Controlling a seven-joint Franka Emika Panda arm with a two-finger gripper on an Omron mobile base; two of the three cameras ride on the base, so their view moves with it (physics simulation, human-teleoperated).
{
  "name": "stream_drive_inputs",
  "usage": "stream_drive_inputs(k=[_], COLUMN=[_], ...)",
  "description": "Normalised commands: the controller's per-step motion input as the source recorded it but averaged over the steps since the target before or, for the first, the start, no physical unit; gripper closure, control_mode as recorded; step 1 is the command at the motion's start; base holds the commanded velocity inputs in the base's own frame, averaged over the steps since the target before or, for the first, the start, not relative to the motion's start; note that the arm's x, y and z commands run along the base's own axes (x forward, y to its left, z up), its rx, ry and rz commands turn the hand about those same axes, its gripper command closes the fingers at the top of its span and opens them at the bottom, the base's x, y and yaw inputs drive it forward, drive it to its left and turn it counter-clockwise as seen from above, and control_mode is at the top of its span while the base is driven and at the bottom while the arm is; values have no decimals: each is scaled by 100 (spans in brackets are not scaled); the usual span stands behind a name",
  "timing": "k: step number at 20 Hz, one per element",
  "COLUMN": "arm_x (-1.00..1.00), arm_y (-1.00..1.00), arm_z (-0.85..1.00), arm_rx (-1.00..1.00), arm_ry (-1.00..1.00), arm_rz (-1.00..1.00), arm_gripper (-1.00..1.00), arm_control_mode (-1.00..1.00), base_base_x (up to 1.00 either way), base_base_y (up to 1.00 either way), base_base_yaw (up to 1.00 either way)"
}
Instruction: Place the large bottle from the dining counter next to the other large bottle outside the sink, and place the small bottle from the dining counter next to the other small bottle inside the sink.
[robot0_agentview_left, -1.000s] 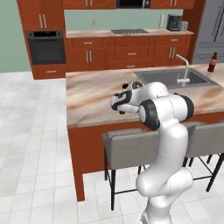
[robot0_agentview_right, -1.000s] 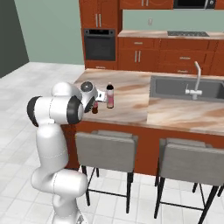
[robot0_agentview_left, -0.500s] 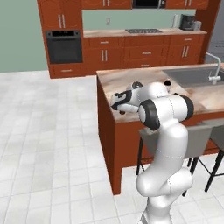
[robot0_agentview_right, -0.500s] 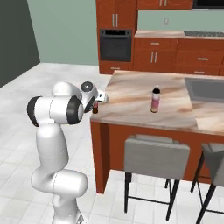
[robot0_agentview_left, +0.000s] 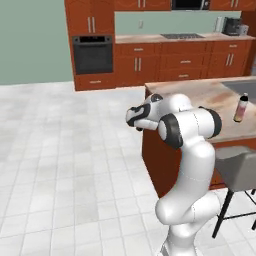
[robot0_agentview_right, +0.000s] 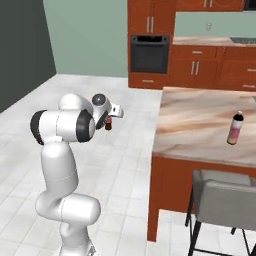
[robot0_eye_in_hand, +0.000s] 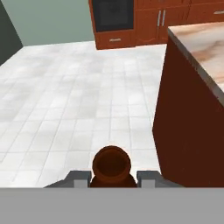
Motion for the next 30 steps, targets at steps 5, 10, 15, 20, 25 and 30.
stream_drive_inputs(k=[5, 10, 15, 20, 25, 30], arm_x=[0, 0, 0, 0, 0, 0], arm_y=[0, 0, 0, 0, 0, 0], arm_z=[0, 0, 0, 0, 0, 0], arm_rx=[0, 0, 0, 0, 0, 0], arm_ry=[0, 0, 0, 0, 0, 0], arm_rz=[0, 0, 0, 0, 0, 0], arm_gripper=[100, 100, 100, 100, 100, 100], arm_control_mode=[100, 100, 100, 100, 100, 100], base_base_x=[96, 100, 100, 100, 98, 86], base_base_y=[67, 55, 41, 23, 23, 27], base_base_yaw=[0, -1, -4, -14, -26, -29])
